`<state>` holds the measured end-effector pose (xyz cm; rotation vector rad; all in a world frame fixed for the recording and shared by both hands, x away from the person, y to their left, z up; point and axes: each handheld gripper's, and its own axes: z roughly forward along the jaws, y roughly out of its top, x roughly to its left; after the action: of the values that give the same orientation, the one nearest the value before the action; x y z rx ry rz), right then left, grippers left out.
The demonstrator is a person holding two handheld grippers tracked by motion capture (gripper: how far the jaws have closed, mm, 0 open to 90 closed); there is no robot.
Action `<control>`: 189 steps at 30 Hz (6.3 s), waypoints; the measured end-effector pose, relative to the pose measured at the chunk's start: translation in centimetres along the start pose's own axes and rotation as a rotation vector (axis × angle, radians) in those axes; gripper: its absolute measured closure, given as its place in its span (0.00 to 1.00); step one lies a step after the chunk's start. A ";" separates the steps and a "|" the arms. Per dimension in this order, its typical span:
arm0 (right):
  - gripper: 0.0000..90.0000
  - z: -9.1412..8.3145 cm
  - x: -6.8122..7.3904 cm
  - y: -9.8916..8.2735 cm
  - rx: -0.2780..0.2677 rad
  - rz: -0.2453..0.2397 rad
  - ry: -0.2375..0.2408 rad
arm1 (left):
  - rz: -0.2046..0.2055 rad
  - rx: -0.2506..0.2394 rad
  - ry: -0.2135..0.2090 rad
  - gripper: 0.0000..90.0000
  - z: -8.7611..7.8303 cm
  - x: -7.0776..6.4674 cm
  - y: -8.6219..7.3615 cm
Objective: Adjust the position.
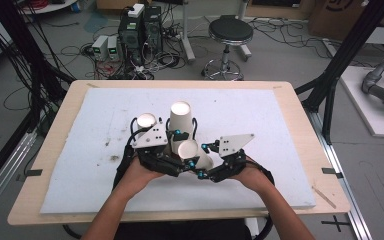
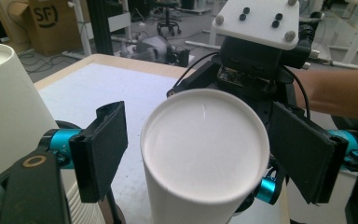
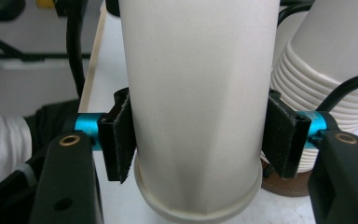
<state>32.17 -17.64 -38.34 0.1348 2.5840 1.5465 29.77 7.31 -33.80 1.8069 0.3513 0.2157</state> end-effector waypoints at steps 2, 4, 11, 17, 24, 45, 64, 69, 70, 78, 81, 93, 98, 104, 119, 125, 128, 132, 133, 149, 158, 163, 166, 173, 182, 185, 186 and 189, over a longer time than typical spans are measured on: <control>0.39 0.1 0.0 0.3 0.022 -0.002 0.014 | 0.010 0.026 -0.014 0.24 0.1 0.2 0.0; 0.39 0.3 0.0 0.4 0.022 -0.001 0.028 | 0.004 0.039 -0.027 0.26 0.3 0.2 0.0; 0.27 0.2 -0.1 0.1 -0.007 0.039 0.055 | -0.035 0.006 -0.076 0.40 0.2 0.8 -0.2; 0.20 0.1 0.1 -0.2 -0.094 0.104 0.051 | -0.063 -0.055 -0.104 0.40 0.0 0.9 -0.3; 0.30 -0.1 0.1 -0.4 -0.117 0.102 0.085 | -0.069 -0.092 -0.131 0.40 -0.1 0.8 -0.3; 0.21 -1.0 0.0 -0.2 -0.059 0.054 0.056 | -0.045 -0.019 -0.140 0.39 -0.5 1.3 -1.1; 0.39 -1.6 0.0 -0.7 -0.095 0.028 0.062 | -0.075 -0.070 -0.154 0.31 -1.1 1.4 -2.1; 0.39 -1.5 0.0 -0.3 -0.013 -0.007 0.031 | -0.085 -0.018 -0.103 0.24 -1.2 1.6 -2.2; 0.39 -1.5 0.0 -0.2 -0.003 -0.006 0.031 | -0.082 -0.013 -0.104 0.24 -1.2 1.7 -2.2; 0.36 -1.4 -0.2 -0.1 0.002 0.007 0.061 | -0.060 -0.001 -0.170 0.37 -1.2 1.7 -2.4; 0.35 -1.5 -0.2 -0.1 -0.008 0.016 0.073 | -0.075 -0.019 -0.190 0.38 -1.3 1.8 -2.5; 0.23 -1.8 -0.2 -0.2 -0.104 0.081 0.063 | -0.090 -0.092 -0.206 0.39 -1.9 2.0 -2.5; 0.22 -1.9 -0.2 -0.7 -0.149 0.121 0.071 | -0.102 -0.133 -0.221 0.39 -2.0 2.0 -2.5; 0.27 -1.9 0.0 -0.6 -0.178 0.105 0.099 | -0.106 -0.127 -0.237 0.39 -1.4 1.8 -2.9; 0.33 -1.9 0.1 -0.6 -0.061 0.058 0.074 | -0.028 0.019 -0.154 0.29 -1.1 1.3 -2.9; 0.29 -1.8 0.1 -0.6 -0.064 0.077 0.101 | -0.042 0.003 -0.198 0.38 -1.1 1.4 -3.3; 0.25 -1.9 0.1 -0.6 -0.087 0.094 0.106 | -0.043 -0.032 -0.226 0.39 -1.3 1.5 -3.4; 0.22 -1.8 0.1 -0.7 -0.143 0.134 0.116 | -0.057 -0.104 -0.241 0.39 -1.6 1.6 -3.5; 0.22 -1.8 0.1 -0.7 -0.155 0.142 0.121 | -0.061 -0.122 -0.246 0.39 -1.7 1.6 -3.5; 0.38 -2.1 0.1 -0.8 -0.190 0.095 0.178 | -0.055 -0.102 -0.264 0.39 -1.8 1.5 -3.8; 0.39 -1.9 0.2 -0.7 -0.130 0.076 0.151 | 0.018 0.013 -0.192 0.30 -1.6 1.1 -2.9; 0.38 -1.8 0.2 -0.7 -0.109 0.097 0.160 | 0.006 0.034 -0.226 0.38 -1.4 1.2 -3.4; 0.37 -1.9 0.1 -0.7 -0.114 0.107 0.181 | -0.019 0.005 -0.251 0.40 -1.5 1.3 -3.7; 0.22 -1.8 0.2 -0.7 -0.191 0.186 0.183 | -0.046 -0.091 -0.249 0.40 -1.8 1.5 -4.1; 0.33 -2.3 -0.2 -0.7 -0.302 0.189 0.185 | -0.035 -0.105 -0.253 0.40 -1.4 1.3 -4.3; 0.37 -2.5 -0.1 -0.6 -0.299 0.174 0.185 | -0.028 -0.082 -0.249 0.41 -1.2 1.2 -4.4; 0.37 -2.6 -0.2 -0.6 -0.294 0.170 0.183 | -0.020 -0.075 -0.247 0.40 -1.2 1.2 -4.4; 0.38 -2.6 -0.2 -0.6 -0.283 0.159 0.185 | -0.007 -0.044 -0.233 0.40 -1.0 1.0 -4.3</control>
<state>31.92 -20.21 -37.65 0.1794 2.5033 2.0536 29.81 9.52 -37.74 1.7648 0.1856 0.0068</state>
